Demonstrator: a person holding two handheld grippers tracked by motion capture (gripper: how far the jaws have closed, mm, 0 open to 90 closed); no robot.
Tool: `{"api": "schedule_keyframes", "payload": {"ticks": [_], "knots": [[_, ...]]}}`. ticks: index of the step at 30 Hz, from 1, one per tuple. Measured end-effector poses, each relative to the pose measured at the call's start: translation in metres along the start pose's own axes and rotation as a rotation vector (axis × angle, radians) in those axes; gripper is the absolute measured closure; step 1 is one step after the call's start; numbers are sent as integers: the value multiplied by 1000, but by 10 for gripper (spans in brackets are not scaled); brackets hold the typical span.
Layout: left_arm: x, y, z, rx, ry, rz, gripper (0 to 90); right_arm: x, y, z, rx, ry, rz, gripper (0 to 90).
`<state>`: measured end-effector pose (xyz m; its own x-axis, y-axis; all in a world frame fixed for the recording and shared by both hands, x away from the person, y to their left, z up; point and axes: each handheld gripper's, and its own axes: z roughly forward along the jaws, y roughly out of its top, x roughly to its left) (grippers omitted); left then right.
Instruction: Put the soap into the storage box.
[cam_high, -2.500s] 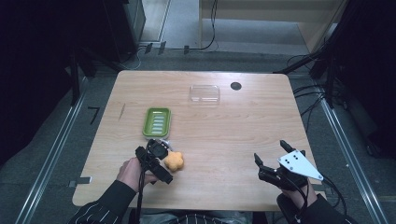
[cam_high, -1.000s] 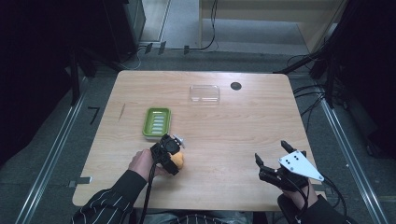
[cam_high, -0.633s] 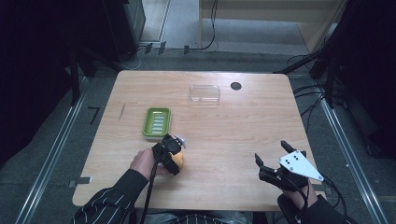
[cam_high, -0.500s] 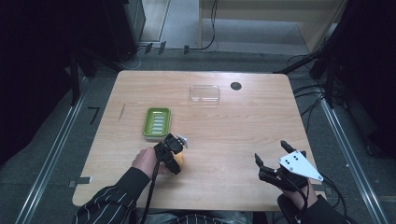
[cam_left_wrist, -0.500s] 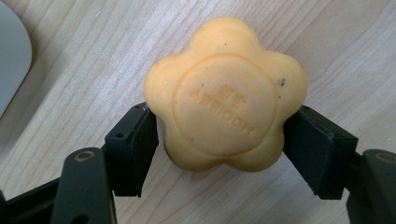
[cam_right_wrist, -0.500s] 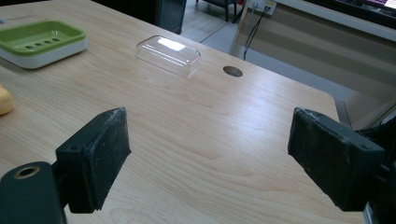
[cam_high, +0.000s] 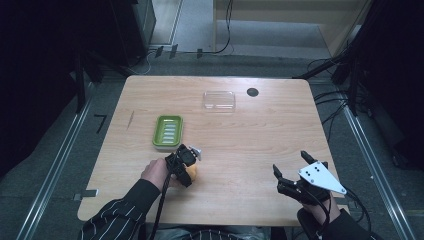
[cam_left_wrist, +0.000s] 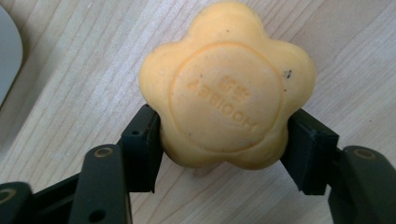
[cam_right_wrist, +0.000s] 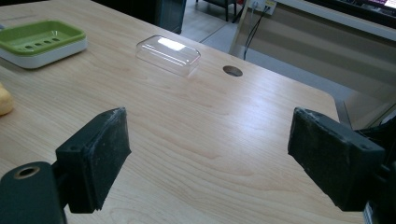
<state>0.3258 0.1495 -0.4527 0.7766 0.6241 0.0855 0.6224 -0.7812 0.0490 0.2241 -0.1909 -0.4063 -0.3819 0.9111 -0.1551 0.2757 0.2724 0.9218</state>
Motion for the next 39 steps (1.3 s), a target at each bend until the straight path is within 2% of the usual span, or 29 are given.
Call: {"api": "schedule_keyframes", "payload": {"ticks": [17,25,39], "knots": [[1,-2,-1,-10,-14,-3,396,0,0,0,0,1,1,134],[2,-3,-5,-12,-10,6,396,-1,0,0,-3,-2,-1,134],[3,-9,-11,-29,-2,-7,397,-1,0,0,-3,-1,0,134]]}}
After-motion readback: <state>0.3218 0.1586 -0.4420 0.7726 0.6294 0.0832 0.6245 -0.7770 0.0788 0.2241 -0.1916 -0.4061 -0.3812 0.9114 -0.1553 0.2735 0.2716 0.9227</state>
